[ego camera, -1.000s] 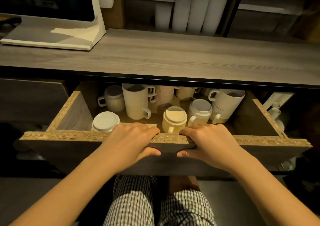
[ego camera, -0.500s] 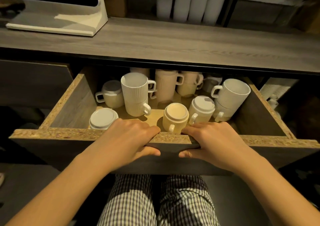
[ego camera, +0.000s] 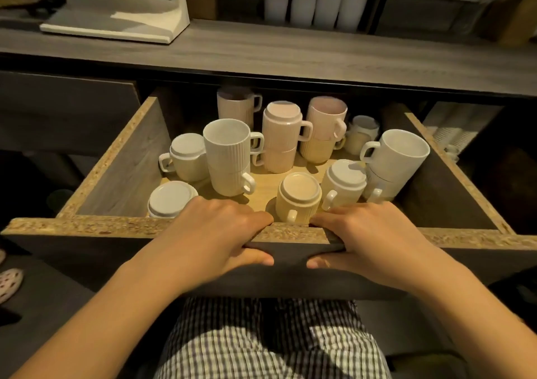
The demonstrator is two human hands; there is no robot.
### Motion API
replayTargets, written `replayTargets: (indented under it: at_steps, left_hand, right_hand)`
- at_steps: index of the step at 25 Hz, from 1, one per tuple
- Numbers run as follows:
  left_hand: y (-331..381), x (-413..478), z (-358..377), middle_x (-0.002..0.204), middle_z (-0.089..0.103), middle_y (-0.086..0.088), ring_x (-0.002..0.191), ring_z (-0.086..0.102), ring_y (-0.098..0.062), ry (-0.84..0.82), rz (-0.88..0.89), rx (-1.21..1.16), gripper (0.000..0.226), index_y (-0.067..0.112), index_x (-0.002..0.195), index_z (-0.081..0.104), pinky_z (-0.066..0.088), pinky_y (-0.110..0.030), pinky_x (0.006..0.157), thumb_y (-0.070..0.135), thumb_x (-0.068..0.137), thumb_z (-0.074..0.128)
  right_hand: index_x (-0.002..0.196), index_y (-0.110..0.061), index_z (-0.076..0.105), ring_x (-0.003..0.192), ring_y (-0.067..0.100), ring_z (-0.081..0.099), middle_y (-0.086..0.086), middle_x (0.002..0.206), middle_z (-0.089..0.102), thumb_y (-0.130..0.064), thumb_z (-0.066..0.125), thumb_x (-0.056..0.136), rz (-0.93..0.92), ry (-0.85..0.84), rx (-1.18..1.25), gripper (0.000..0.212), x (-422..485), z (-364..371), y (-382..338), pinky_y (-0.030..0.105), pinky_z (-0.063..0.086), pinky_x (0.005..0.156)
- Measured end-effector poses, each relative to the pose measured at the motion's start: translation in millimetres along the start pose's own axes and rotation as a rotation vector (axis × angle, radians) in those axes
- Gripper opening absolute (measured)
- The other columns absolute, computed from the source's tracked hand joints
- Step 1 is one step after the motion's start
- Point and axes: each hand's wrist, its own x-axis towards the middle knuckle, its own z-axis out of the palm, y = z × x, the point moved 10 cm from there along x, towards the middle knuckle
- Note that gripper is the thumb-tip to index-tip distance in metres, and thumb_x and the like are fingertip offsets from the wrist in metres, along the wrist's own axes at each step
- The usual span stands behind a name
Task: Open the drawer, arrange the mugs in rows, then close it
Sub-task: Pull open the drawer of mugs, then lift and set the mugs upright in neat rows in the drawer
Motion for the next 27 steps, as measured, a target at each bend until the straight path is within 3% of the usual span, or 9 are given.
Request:
replayTargets:
  at_steps: [6, 12, 17, 23, 27]
  left_hand:
    - [30.7, -31.5, -4.3, 0.071, 0.07, 0.01, 0.061, 0.068, -0.013, -0.003, 0.026, 0.006, 0.058, 0.025, 0.093, 0.067, 0.047, -0.029, 0.037, 0.067, 0.078, 0.029]
    - [31.6, -35.9, 0.6, 0.111, 0.065, 0.012, 0.103, 0.06, -0.011, -0.101, -0.086, -0.061, 0.067, 0.034, 0.125, 0.048, 0.05, -0.032, 0.074, 0.07, 0.073, 0.025]
    - [30.4, -34.5, 11.7, 0.117, 0.061, 0.014, 0.107, 0.056, -0.008, -0.223, -0.1, -0.05, 0.064, 0.038, 0.128, 0.041, 0.049, -0.033, 0.083, 0.073, 0.076, 0.027]
    - [29.4, -30.4, 12.3, 0.121, 0.057, 0.017, 0.104, 0.053, -0.003, -0.381, -0.095, -0.187, 0.054, 0.043, 0.127, 0.04, 0.047, -0.029, 0.087, 0.071, 0.082, 0.031]
    - [17.6, -24.8, 5.7, 0.122, 0.058, 0.016, 0.105, 0.054, -0.002, -0.411, -0.118, -0.248, 0.046, 0.042, 0.127, 0.044, 0.048, -0.029, 0.09, 0.062, 0.088, 0.029]
  right_hand:
    - [0.126, -0.035, 0.046, 0.096, 0.013, 0.061, -0.012, 0.106, 0.064, -0.074, 0.036, 0.078, 0.015, -0.018, -0.005, 0.062, -34.8, 4.7, -23.9, 0.029, 0.045, 0.065]
    - [0.125, -0.035, 0.046, 0.094, 0.013, 0.061, -0.011, 0.102, 0.063, -0.073, 0.038, 0.078, 0.02, -0.018, -0.017, 0.061, -38.3, 9.4, -26.8, 0.029, 0.048, 0.066]
    - [0.126, -0.037, 0.043, 0.1, 0.011, 0.059, -0.013, 0.114, 0.062, -0.073, 0.035, 0.079, -0.018, -0.045, 0.049, 0.059, -37.6, 10.7, -29.4, 0.026, 0.046, 0.07]
    - [0.131, -0.039, 0.044, 0.113, 0.002, 0.051, -0.019, 0.13, 0.053, -0.073, 0.034, 0.076, -0.075, -0.188, 0.259, 0.065, -30.6, 11.2, -32.4, 0.027, 0.047, 0.092]
    - [0.127, -0.039, 0.05, 0.1, -0.005, 0.055, -0.02, 0.123, 0.059, -0.064, 0.033, 0.08, -0.066, -0.161, 0.396, 0.056, -8.0, -2.9, -26.0, 0.015, 0.05, 0.081]
